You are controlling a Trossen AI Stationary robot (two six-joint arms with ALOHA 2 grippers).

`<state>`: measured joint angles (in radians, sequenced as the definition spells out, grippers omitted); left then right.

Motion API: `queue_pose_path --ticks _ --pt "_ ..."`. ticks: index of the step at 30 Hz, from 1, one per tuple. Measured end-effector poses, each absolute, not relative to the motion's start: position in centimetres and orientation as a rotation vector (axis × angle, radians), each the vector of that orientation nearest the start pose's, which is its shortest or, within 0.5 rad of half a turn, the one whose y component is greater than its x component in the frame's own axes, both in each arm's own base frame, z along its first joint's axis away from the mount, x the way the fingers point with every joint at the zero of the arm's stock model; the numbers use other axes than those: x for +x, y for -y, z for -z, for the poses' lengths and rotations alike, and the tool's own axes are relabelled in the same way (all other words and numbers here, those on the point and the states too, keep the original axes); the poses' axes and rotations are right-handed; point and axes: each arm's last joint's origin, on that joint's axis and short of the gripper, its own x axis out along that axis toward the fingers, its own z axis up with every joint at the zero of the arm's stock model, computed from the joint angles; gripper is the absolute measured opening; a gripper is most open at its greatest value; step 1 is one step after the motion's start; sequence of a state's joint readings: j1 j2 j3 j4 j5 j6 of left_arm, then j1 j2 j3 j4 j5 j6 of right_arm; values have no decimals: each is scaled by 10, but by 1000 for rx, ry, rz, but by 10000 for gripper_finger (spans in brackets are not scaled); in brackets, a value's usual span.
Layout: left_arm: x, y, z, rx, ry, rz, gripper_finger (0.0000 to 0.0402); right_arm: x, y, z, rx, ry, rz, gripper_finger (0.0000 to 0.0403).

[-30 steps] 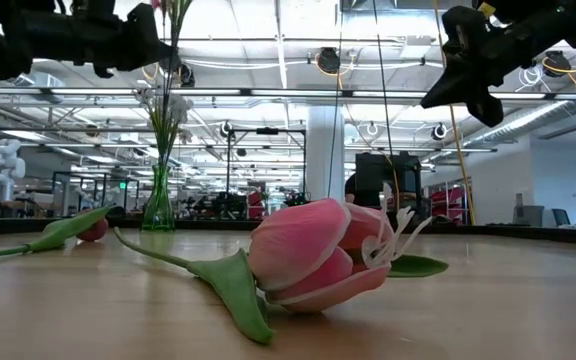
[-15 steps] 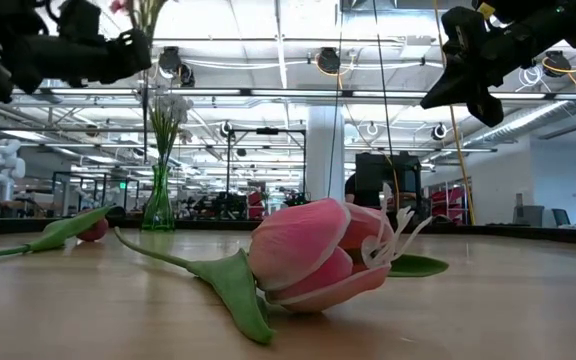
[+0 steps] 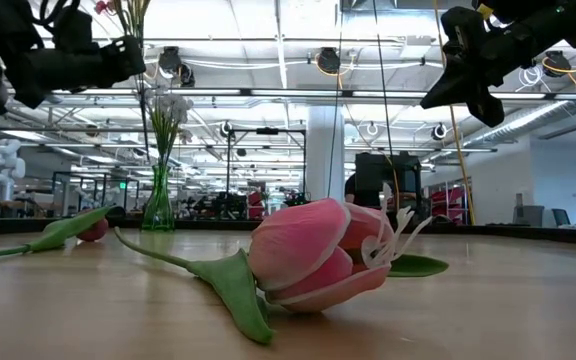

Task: Sort flowers into vase by color
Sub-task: Put the pink flowers into the green vase

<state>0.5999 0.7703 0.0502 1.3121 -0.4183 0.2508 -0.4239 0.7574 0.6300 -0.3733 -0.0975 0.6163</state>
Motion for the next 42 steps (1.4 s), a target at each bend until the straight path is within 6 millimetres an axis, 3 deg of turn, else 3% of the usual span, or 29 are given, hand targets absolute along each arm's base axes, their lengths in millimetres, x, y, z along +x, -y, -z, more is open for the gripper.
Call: queue_pose_path --ticks 10,19,42 --pt "97 -95 -224 291 533 -1024 0 150 65 -267 728 -373 463 0" --pt "104 -107 -226 286 486 -1027 0 150 65 -267 732 -372 464 0" --pt "114 -128 -200 249 328 -1019 0 150 65 -267 737 -374 461 0"
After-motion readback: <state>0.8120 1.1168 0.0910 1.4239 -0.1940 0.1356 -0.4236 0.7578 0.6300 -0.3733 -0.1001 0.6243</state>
